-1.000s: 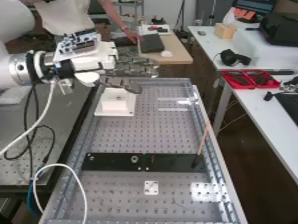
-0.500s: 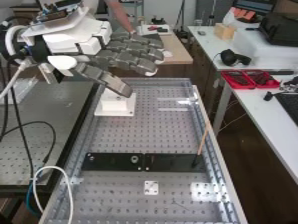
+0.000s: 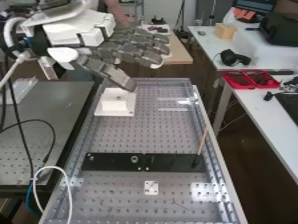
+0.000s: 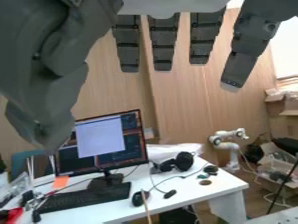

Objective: Grab the larger nut and place it in the white container

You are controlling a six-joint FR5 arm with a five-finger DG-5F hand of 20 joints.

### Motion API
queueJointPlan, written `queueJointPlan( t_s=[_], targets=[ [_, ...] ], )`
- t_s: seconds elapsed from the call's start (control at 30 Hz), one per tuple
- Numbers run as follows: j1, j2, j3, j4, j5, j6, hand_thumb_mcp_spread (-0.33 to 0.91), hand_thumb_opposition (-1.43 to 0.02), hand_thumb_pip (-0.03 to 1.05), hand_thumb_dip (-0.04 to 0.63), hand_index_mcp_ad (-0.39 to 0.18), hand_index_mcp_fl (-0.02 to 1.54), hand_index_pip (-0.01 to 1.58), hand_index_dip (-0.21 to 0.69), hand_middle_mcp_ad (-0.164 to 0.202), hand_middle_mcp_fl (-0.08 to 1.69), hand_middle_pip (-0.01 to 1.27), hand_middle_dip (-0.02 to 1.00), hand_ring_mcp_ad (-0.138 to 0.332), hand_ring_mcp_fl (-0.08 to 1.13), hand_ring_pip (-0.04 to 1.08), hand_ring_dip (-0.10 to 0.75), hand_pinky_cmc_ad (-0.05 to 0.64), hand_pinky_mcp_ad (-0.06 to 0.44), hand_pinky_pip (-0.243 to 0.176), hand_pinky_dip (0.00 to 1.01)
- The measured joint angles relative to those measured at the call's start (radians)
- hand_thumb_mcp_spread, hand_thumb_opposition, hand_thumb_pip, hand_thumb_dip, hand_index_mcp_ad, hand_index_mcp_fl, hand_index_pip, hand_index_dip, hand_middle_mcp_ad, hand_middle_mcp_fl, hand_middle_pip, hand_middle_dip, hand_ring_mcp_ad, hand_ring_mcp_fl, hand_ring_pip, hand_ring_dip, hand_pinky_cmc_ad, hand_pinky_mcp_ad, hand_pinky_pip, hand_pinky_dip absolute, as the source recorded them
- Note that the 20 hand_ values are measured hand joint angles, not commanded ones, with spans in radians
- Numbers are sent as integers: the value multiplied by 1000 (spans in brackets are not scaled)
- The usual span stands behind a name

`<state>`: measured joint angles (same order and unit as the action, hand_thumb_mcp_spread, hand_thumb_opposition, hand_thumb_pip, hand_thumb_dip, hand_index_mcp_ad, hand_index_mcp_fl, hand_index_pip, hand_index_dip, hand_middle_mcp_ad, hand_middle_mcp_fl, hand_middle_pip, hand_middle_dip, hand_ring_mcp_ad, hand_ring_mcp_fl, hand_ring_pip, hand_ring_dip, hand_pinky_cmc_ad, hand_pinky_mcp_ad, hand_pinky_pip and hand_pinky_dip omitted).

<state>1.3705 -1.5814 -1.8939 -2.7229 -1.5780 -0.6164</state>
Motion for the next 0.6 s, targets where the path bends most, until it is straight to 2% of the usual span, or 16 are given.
queueJointPlan(
  t_s=[0.23,0.47,0.6],
  targets=[
    [0,-14,18,-29,-16,-18,19,-894,761,143,-58,103,293,-61,87,51,138,246,190,-3,105,155,379,358,-108,719],
    [-3,-14,19,-25,-12,-22,19,-894,770,140,-61,106,274,-65,89,51,134,246,192,-3,105,155,379,363,-108,719],
    [-6,-10,19,-36,-12,-37,19,-890,766,140,-61,106,264,-38,89,51,138,246,192,-3,105,155,386,360,-108,719]
  ],
)
